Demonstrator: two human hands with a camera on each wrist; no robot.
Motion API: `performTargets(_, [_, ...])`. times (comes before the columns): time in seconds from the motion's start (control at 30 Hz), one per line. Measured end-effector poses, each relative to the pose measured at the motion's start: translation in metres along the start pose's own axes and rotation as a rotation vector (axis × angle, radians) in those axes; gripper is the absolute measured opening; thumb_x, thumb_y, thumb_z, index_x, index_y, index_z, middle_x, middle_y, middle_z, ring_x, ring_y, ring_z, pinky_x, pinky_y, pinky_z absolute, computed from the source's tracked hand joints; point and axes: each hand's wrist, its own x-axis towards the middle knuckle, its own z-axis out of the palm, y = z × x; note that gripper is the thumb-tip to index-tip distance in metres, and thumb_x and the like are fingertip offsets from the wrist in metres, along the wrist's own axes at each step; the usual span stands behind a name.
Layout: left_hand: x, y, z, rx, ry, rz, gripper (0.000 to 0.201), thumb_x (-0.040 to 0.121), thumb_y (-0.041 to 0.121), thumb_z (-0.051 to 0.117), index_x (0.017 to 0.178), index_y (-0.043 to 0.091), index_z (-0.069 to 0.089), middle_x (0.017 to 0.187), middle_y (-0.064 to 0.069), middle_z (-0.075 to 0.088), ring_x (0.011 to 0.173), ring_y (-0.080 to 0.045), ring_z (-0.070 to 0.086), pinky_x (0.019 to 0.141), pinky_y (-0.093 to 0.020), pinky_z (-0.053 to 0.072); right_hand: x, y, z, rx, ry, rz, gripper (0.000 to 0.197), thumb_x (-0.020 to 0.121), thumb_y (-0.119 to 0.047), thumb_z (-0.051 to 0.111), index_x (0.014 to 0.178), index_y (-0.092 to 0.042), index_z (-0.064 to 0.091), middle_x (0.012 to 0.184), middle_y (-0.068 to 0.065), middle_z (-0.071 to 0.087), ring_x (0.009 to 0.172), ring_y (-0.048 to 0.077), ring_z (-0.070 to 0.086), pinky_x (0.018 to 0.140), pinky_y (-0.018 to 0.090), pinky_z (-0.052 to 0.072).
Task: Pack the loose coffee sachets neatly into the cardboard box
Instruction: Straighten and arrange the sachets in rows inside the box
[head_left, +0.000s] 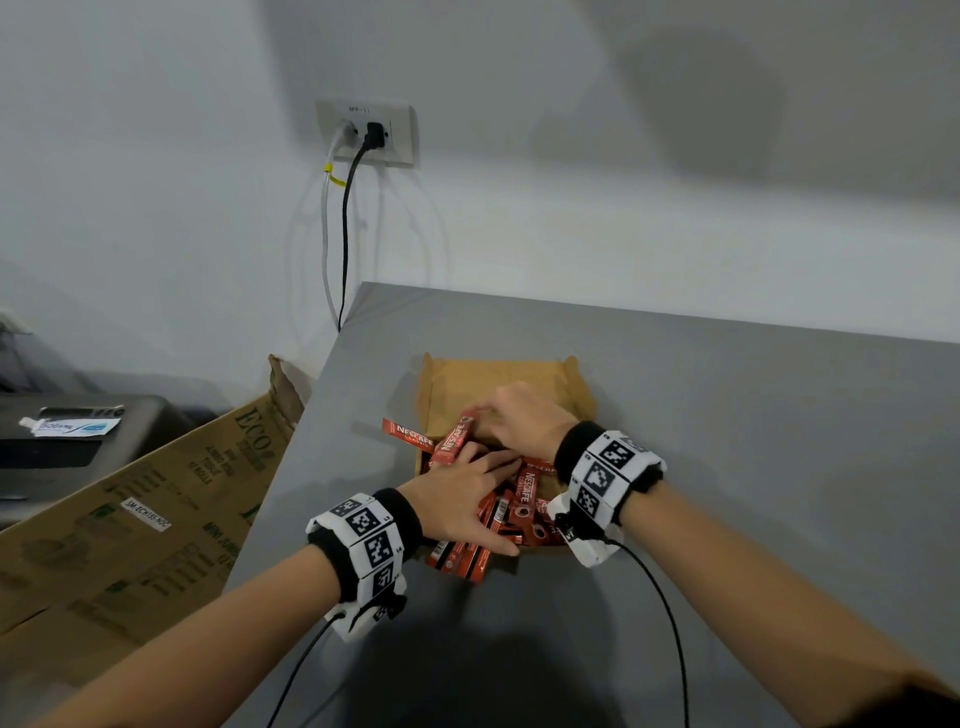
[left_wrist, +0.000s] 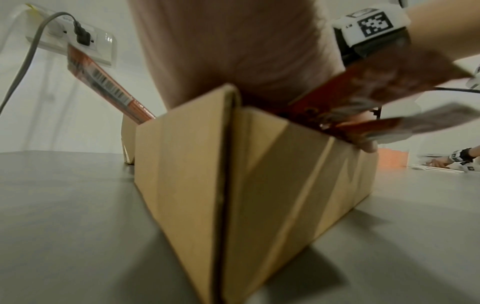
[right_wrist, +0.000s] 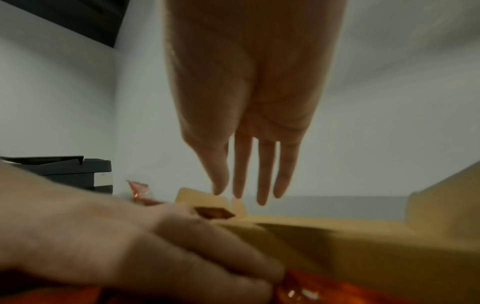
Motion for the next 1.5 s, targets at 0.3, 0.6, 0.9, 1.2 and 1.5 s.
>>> performTargets(0.3, [0.006,-0.009,0.008,0.096,0.059,0.048,0.114,0.057,0.088,0.032,0.149,0.023,0.012,0.156,0.011,0.01,0.137,-0.016,0.013,0.111,-0.048,0.004,-0.059,0.011,0.016,-0.13,-0.03,0.341,0.045,0.086,-0.052,0.054,0.061,-0.015,0.047,0.067,-0.001,0.057,0.066,0.018,0.06,0.066,0.029,0.052])
performTargets(0.6, [0.004,-0.005,0.006,0.09,0.032,0.03,0.108,0.064,0.08,0.042,0.15,0.022,0.01,0.156,0.012,0.006,0.137,-0.017,0.012,0.111,-0.047,0.004,-0.071,0.041,0.023,0.284,0.181,0.365,0.027,0.085,-0.039,0.064,0.078,-0.014,0.071,0.069,-0.003,0.066,0.068,0.013,0.064,0.062,0.026,0.051])
performTargets(0.9, [0.003,-0.005,0.006,0.093,0.039,0.033,0.106,0.068,0.078,0.047,0.15,0.024,0.009,0.156,0.014,0.004,0.137,-0.016,0.012,0.111,-0.047,0.003,-0.078,0.05,0.018,0.648,0.288,0.283,0.016,0.091,-0.015,0.057,0.105,-0.01,0.065,0.079,-0.007,0.067,0.05,0.0,0.062,0.043,0.013,0.047])
performTargets(1.2, [0.005,-0.007,0.008,0.11,0.032,0.034,0.115,0.055,0.087,0.03,0.15,0.025,0.009,0.156,0.015,0.004,0.137,-0.016,0.012,0.111,-0.047,0.003,-0.07,0.056,0.024,0.569,0.351,0.285,0.02,0.091,-0.004,0.054,0.108,-0.01,0.063,0.094,0.002,0.061,0.08,0.014,0.063,0.077,0.025,0.055])
performTargets(1.5, [0.006,-0.008,0.008,0.09,0.042,0.039,0.116,0.053,0.088,0.029,0.149,0.025,0.012,0.155,0.013,0.009,0.136,-0.016,0.013,0.11,-0.046,0.004,-0.072,0.055,0.027,0.283,0.359,0.154,0.012,0.08,-0.015,0.071,0.092,-0.013,0.074,0.086,-0.005,0.07,0.073,-0.002,0.058,0.076,0.011,0.049])
